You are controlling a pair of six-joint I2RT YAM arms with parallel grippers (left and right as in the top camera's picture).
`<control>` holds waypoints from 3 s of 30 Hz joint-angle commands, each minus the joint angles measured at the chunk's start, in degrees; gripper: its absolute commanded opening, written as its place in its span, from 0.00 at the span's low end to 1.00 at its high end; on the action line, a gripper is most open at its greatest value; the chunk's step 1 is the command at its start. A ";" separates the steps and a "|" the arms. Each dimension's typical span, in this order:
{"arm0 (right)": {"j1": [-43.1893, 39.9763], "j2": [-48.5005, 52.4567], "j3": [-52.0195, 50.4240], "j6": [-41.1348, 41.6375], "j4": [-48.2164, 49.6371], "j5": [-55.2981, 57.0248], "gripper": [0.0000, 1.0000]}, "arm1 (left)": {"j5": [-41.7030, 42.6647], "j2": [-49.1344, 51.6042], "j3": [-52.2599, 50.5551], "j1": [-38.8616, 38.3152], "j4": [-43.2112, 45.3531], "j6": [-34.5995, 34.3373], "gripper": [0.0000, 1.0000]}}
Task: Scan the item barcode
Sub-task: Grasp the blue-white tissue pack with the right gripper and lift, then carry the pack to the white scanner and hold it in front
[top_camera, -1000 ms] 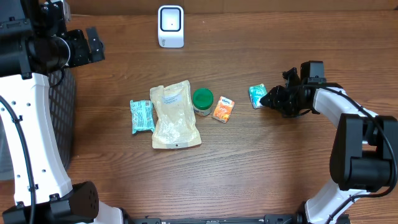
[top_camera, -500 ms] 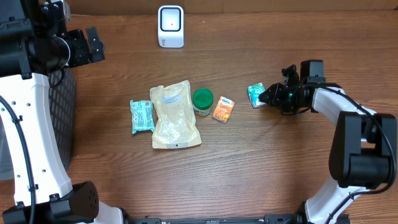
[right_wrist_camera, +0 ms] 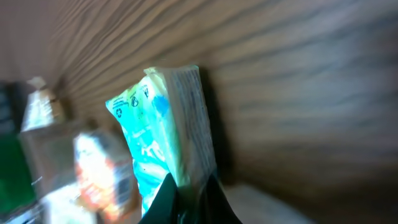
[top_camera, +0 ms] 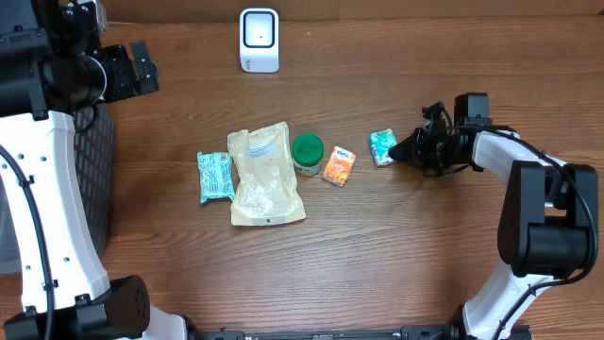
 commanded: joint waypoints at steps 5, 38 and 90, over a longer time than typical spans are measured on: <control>-0.55 -9.05 2.36 6.80 0.09 -36.74 0.04 | 0.44 -0.04 -0.22 -0.37 0.07 1.27 1.00; 14.08 -24.52 2.80 55.43 44.37 -44.70 0.04 | 0.44 -0.04 -0.22 -0.37 0.07 1.29 1.00; 38.05 29.35 57.05 -33.55 35.10 67.98 0.04 | 0.44 -0.04 -0.22 -0.37 0.07 1.27 1.00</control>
